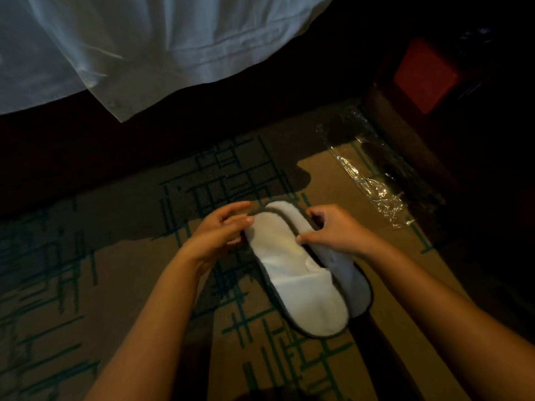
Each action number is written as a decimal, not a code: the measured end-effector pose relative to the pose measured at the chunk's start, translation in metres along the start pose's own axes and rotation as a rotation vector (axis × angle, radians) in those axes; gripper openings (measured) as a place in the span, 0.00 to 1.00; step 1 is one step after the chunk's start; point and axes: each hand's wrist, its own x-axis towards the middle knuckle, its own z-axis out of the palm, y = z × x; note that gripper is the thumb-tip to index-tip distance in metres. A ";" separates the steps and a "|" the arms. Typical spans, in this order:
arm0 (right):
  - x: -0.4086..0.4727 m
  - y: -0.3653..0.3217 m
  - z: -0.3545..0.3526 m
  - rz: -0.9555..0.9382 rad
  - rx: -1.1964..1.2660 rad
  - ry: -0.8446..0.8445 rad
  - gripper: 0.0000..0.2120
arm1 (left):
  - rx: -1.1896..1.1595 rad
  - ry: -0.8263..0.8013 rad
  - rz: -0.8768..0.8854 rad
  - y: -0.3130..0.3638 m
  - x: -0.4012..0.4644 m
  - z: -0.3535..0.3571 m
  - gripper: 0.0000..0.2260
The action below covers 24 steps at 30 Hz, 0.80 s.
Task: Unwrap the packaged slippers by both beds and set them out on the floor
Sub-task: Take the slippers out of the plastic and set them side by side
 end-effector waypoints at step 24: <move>-0.008 0.066 -0.028 0.449 0.573 0.530 0.16 | 0.097 0.275 -0.329 -0.082 0.008 0.017 0.18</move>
